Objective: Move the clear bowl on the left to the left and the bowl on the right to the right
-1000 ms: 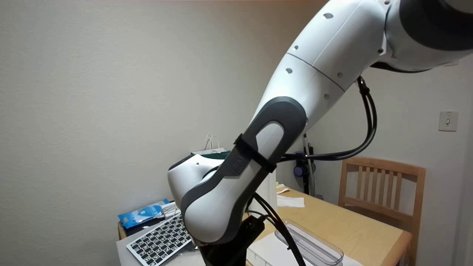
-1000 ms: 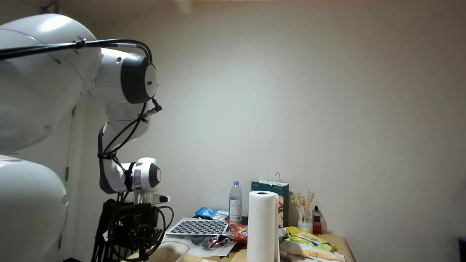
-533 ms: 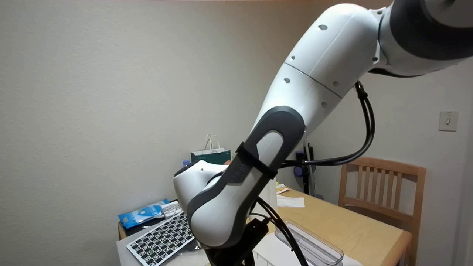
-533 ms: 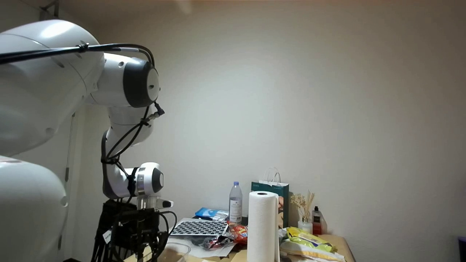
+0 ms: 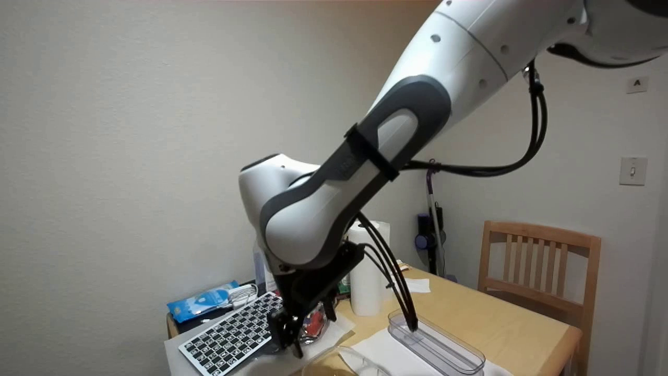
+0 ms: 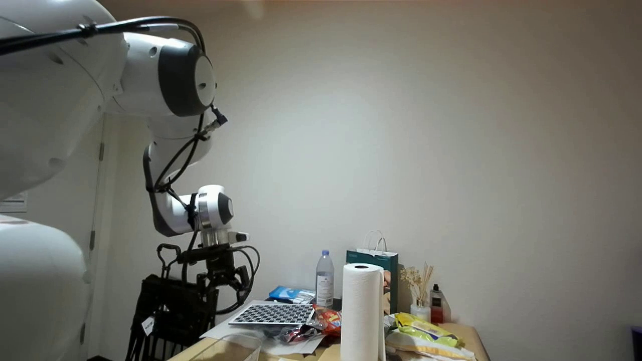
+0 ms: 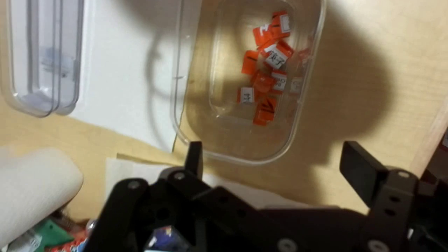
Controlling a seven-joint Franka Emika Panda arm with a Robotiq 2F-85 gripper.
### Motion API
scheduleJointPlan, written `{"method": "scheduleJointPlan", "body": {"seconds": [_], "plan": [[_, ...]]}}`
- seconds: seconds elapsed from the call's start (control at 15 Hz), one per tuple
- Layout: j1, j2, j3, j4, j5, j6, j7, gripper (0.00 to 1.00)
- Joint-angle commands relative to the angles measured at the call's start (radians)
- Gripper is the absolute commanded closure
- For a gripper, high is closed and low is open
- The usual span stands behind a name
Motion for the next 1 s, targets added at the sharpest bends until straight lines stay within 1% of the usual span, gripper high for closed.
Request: {"method": "scheduleJointPlan", "body": {"seconds": [0.0, 0.13, 0.27, 0.4, 0.67, 0.8, 0.87, 0.93], "plan": [[-0.058, -0.209, 0.002, -0.17, -0.101, 0.029, -0.152, 0.0], [-0.102, -0.296, 0.003, -0.255, -0.144, 0.059, -0.213, 0.0], [-0.149, -0.389, -0.001, -0.352, -0.18, 0.079, -0.235, 0.0], [-0.201, -0.476, -0.003, -0.456, -0.187, 0.114, -0.249, 0.0], [-0.298, -0.601, -0.017, -0.683, -0.111, 0.238, -0.253, 0.0], [-0.338, -0.633, -0.033, -0.807, -0.068, 0.344, -0.26, 0.0], [-0.358, -0.612, -0.031, -0.824, -0.102, 0.345, -0.183, 0.0], [-0.348, -0.576, -0.006, -0.731, -0.1, 0.285, -0.22, 0.0]]}}
